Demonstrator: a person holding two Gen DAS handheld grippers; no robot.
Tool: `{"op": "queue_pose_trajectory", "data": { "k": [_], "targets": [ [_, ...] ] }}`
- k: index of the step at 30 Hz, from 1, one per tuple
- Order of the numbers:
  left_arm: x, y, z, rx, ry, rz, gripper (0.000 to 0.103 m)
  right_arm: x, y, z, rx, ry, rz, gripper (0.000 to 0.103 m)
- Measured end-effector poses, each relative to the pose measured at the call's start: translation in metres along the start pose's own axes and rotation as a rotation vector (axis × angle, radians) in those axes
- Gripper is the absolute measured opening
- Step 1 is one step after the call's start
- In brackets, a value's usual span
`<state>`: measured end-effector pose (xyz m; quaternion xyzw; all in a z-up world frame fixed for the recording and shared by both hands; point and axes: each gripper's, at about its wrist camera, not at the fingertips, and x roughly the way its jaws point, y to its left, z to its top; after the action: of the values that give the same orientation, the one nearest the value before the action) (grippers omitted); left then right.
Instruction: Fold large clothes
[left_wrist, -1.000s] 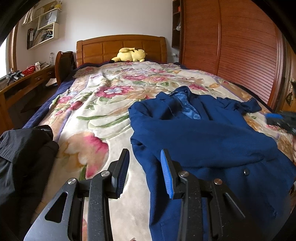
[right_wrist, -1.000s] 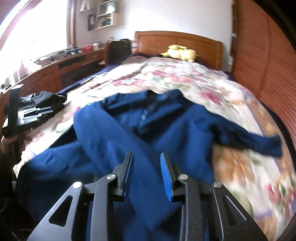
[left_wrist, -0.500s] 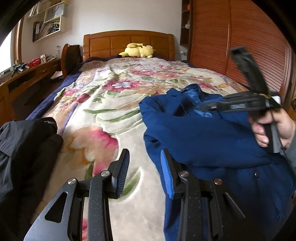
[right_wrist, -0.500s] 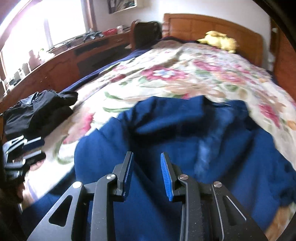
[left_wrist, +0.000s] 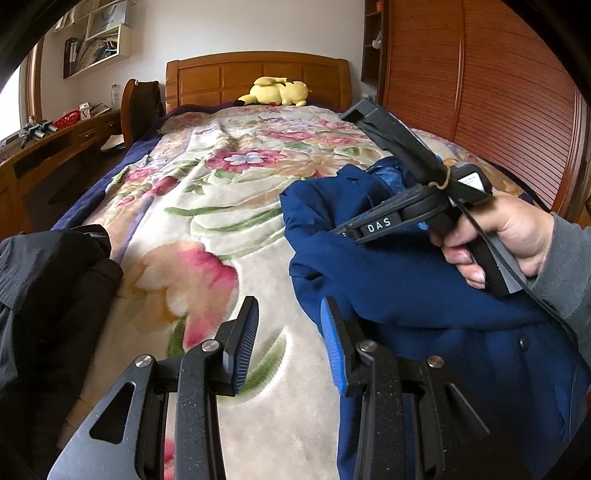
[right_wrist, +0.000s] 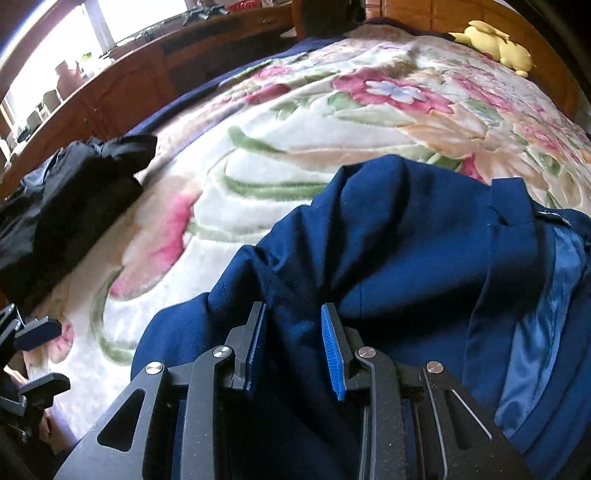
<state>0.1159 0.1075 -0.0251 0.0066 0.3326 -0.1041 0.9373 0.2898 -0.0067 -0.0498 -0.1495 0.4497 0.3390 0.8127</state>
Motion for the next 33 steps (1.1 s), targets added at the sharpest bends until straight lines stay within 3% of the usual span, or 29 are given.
{"op": "queue_pose_trajectory", "data": {
  "k": [2, 4, 9, 13, 15, 20, 21, 24, 28, 33],
  "targets": [
    [0.000, 0.000, 0.000, 0.000, 0.002, 0.001, 0.036, -0.004, 0.004, -0.001, -0.028, 0.008, 0.012, 0.011],
    [0.000, -0.001, 0.000, 0.001, 0.001, 0.002, 0.036, -0.012, 0.013, -0.001, -0.083, -0.008, -0.030, 0.005],
    [-0.002, 0.000, -0.001, 0.005, -0.004, -0.001, 0.036, -0.030, 0.029, 0.005, -0.116, -0.096, -0.122, 0.003],
    [-0.002, 0.000, -0.002, 0.006, -0.003, -0.002, 0.036, -0.060, 0.024, 0.014, -0.079, -0.237, -0.290, 0.003],
    [-0.002, 0.000, -0.003, 0.006, -0.003, -0.004, 0.036, -0.059, 0.017, 0.019, -0.051, -0.242, -0.354, 0.003],
    [-0.002, 0.000, -0.003, 0.008, -0.005, -0.007, 0.036, -0.050, 0.009, 0.014, 0.012, -0.225, -0.311, 0.003],
    [-0.002, 0.000, -0.003, 0.009, -0.005, -0.008, 0.036, -0.053, 0.009, 0.013, 0.022, -0.232, -0.292, 0.005],
    [-0.002, -0.001, -0.003, 0.008, -0.005, -0.010, 0.036, -0.071, 0.016, -0.005, 0.021, -0.263, -0.280, 0.023],
    [-0.005, -0.003, -0.002, 0.010, -0.014, -0.015, 0.036, -0.131, 0.013, -0.056, -0.001, -0.287, -0.293, 0.045],
    [-0.016, -0.010, -0.001, 0.024, -0.038, -0.015, 0.036, -0.181, -0.005, -0.127, 0.073, -0.287, -0.326, 0.045]
  ]
}}
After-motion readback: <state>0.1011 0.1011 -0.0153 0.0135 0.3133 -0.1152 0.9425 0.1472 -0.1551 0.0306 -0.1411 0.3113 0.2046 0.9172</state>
